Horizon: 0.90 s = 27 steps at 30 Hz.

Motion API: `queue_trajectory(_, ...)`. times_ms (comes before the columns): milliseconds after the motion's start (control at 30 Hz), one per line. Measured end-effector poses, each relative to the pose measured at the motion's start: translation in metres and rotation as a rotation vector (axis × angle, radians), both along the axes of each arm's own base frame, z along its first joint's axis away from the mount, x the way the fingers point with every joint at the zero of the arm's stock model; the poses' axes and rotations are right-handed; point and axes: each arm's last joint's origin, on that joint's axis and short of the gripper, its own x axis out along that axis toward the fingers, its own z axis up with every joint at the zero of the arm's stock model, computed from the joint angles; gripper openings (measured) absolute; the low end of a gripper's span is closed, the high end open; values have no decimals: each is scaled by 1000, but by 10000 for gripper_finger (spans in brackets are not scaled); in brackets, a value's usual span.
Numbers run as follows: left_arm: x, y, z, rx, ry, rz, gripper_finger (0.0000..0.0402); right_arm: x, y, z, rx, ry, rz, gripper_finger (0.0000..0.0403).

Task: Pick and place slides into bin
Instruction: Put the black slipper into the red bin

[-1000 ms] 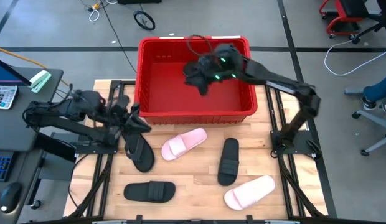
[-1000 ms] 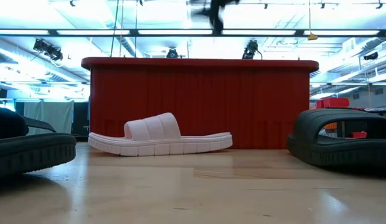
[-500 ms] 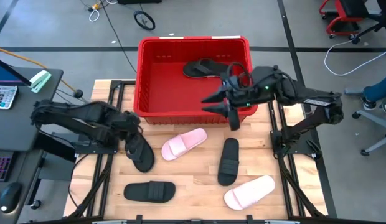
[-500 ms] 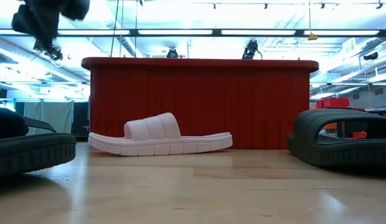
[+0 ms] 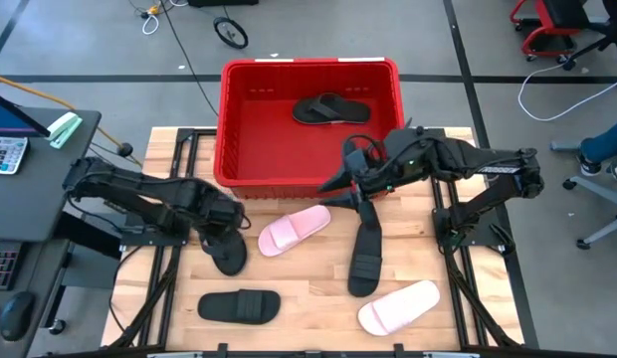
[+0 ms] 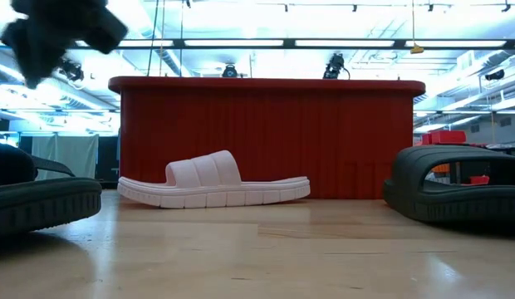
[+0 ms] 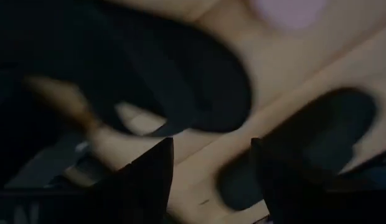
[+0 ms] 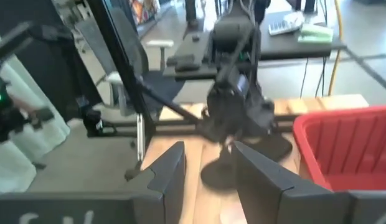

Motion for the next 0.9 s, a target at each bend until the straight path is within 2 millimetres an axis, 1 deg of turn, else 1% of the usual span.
queue_trajectory(67,-9,-1,1,27,70,0,220,-1,0,-4,7,47,-4,138)
queue_trajectory(133,-17,0,2,56,93,20,220,0,0,-8,18,76,-10,138)
queue_trajectory(233,-23,-2,-3,28,1,28,220,0,0,-10,17,98,-12,138)
queue_trajectory(333,-26,-5,-21,-43,-147,51,220,0,0,-10,24,97,-14,138)
queue_trajectory(433,-33,-4,-47,-66,-209,86,220,0,0,-10,24,98,-13,138)
queue_trajectory(533,-42,1,-67,-53,-187,100,217,0,0,-10,24,97,-13,138)
queue_trajectory(633,-49,4,-81,-28,-131,110,214,0,0,-10,18,96,-11,138)
queue_trajectory(733,-50,5,-90,-24,-130,116,213,0,-1,-10,17,96,-12,138)
queue_trajectory(900,-38,2,-92,-67,-272,116,211,0,-3,-10,3,94,-59,138)
